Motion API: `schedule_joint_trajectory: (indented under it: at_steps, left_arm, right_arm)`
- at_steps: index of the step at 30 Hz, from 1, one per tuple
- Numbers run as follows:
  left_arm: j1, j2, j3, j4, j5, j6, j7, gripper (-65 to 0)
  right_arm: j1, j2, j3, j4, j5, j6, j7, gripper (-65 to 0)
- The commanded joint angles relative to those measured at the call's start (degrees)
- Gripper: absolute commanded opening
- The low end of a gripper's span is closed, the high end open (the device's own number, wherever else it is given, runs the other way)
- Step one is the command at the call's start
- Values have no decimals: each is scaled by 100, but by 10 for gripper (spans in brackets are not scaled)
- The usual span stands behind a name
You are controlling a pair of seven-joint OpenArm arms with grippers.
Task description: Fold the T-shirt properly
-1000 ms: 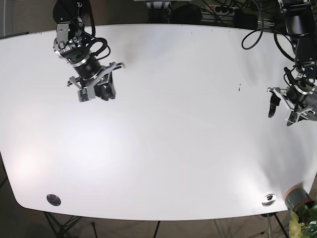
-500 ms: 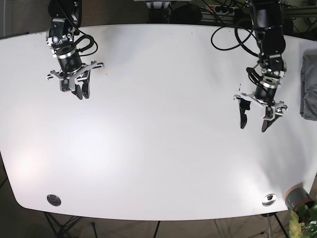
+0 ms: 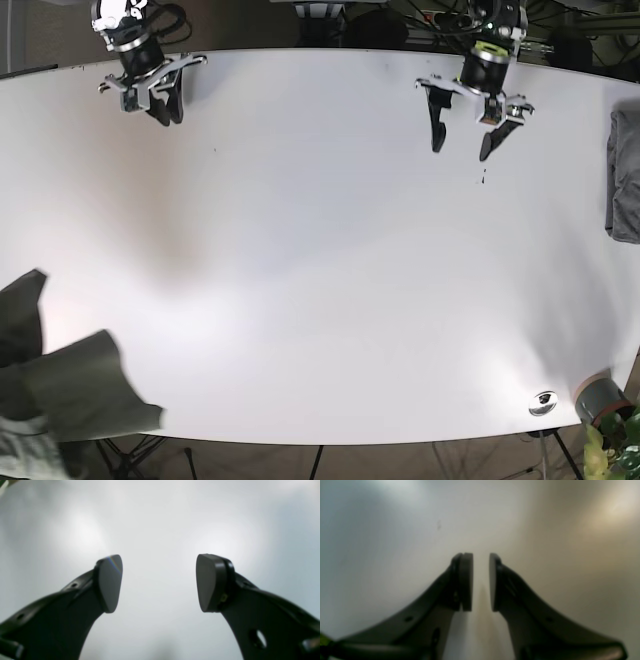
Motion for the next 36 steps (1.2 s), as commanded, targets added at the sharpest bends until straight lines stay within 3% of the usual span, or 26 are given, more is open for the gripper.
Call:
schedule_joint_trajectory:
  at_steps: [1, 5, 9, 21, 29, 36]
  left_arm:
    - [539, 119, -24, 405, -59, 12, -173, -224]
    - [1075, 286, -24, 520, -68, 12, -173, -224]
    - [1180, 365, -33, 511, -77, 12, -173, -224]
    - [1145, 462, -33, 555, -77, 12, -173, -224]
    - [653, 444, -33, 467, -59, 12, -147, -224]
    - [169, 435, -41, 388, -59, 12, 425, -224]
  right_arm:
    - [-349, 91, 34, 226, 431, 1, 183, -550]
    - [-683, 152, 8, 253, 985, 98, 183, -550]
    - [-657, 205, -1, 218, 985, 291, 165, -550]
    - [-551, 320, -10, 253, 976, 291, 112, -550]
    - [-235, 460, -362, 446, 985, 300, -503, -542]
    - [469, 636, -1012, 851, 985, 291, -1330, -523]
